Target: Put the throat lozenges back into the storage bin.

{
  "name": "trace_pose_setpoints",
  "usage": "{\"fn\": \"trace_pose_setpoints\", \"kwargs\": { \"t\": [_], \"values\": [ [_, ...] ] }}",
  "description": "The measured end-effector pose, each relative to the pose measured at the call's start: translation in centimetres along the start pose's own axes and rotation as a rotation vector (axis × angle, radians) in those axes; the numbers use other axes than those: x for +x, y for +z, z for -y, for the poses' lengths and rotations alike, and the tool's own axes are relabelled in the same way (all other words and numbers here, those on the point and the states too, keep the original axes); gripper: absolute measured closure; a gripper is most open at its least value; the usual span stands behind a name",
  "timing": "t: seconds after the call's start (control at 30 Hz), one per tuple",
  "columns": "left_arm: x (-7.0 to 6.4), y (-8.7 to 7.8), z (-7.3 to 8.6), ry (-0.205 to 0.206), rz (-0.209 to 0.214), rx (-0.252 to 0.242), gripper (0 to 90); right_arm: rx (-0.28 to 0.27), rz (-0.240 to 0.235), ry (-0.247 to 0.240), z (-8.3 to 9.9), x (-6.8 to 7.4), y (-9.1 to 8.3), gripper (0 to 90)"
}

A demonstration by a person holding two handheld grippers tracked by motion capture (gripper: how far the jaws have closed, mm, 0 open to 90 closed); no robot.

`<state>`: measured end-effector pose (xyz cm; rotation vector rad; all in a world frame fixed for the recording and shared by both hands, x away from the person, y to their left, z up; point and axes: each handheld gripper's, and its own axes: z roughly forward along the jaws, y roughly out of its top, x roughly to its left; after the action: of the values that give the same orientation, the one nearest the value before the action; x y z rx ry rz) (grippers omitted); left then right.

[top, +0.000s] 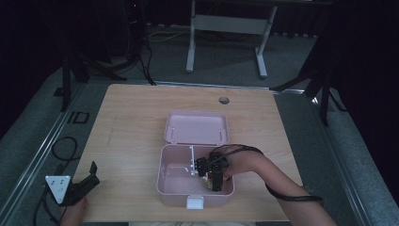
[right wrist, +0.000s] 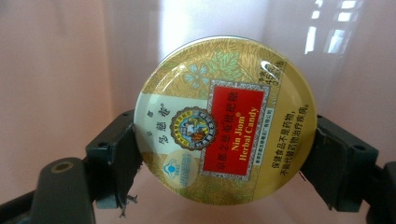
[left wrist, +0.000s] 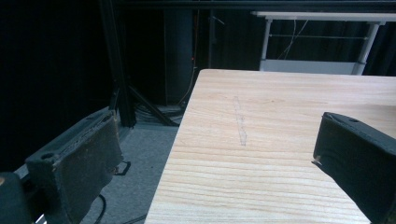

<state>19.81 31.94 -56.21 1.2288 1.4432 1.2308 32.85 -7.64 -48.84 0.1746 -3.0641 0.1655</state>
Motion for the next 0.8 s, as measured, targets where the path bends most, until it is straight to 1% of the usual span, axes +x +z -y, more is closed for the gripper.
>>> {"fn": "trace_pose_setpoints", "kwargs": {
  "t": [0.1,0.17,0.2,0.23,0.27,0.5,0.73,0.8],
  "values": [
    [-0.03,0.00,0.01,0.006,0.001,0.000,1.2,0.018,-0.015,-0.003,-0.25,0.08,0.49,20.0],
    [-0.06,0.01,0.02,0.009,0.001,0.001,1.2,0.021,-0.022,-0.003,-0.31,0.12,0.63,20.0],
    [-0.07,0.01,0.02,0.009,0.001,0.000,1.2,0.032,-0.020,-0.002,-0.41,0.12,0.78,20.0],
    [-0.07,0.01,0.02,0.009,0.001,0.001,1.2,0.031,-0.018,-0.003,-0.40,0.11,0.77,19.9],
    [-0.06,0.01,0.02,0.009,0.002,0.001,1.2,0.032,-0.025,0.004,-0.40,0.05,0.80,19.9],
    [-0.07,0.02,0.01,0.009,0.002,0.001,1.2,0.055,-0.044,0.017,-0.22,-0.04,0.93,19.5],
    [-0.07,0.02,0.01,0.010,0.002,0.002,1.2,0.050,-0.056,0.022,-0.07,-0.14,0.86,17.8],
    [-0.07,0.01,0.01,0.011,0.002,0.001,1.2,0.046,-0.051,0.018,-0.05,-0.12,0.68,17.3]
  ]
}}
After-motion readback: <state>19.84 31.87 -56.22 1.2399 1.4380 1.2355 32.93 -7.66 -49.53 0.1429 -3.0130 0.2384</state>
